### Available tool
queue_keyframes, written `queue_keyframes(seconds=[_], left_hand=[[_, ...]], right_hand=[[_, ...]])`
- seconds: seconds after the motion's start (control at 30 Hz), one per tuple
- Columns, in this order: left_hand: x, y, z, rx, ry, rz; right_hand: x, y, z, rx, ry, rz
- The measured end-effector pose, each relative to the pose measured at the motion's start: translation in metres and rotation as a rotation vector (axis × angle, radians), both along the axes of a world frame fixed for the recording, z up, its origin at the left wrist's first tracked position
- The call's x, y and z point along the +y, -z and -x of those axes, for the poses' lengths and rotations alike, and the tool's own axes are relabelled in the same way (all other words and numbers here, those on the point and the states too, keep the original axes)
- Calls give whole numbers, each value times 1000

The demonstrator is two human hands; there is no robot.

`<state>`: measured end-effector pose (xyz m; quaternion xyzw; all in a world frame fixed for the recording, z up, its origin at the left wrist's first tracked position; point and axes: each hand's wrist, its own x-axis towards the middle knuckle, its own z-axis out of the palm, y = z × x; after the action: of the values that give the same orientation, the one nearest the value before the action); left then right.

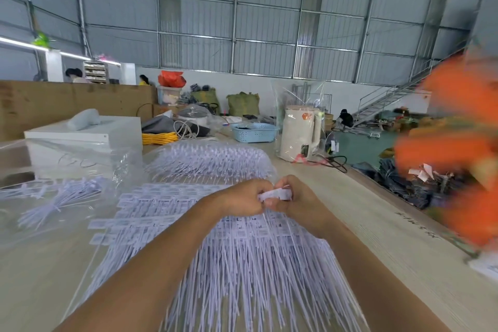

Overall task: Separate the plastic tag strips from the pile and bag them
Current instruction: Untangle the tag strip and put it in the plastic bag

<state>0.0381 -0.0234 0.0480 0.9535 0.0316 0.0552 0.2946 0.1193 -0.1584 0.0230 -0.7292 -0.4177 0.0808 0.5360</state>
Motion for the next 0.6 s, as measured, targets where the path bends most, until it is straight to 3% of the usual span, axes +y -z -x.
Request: queue_keyframes(seconds=[0.1,0.37,0.43,0.6], left_hand=[[7,1,2,-29,-64,47],[19,5,7,-62,-81,175],[20,5,10,-50,-82,246],[16,5,10,-102,-85,199]], right_hand=[[2,3,-1,-26,-31,-21],[3,3,-3,147,-71,-141],[1,3,-4,174,-81,-76],[-4,-9,-2,232,-163,166]])
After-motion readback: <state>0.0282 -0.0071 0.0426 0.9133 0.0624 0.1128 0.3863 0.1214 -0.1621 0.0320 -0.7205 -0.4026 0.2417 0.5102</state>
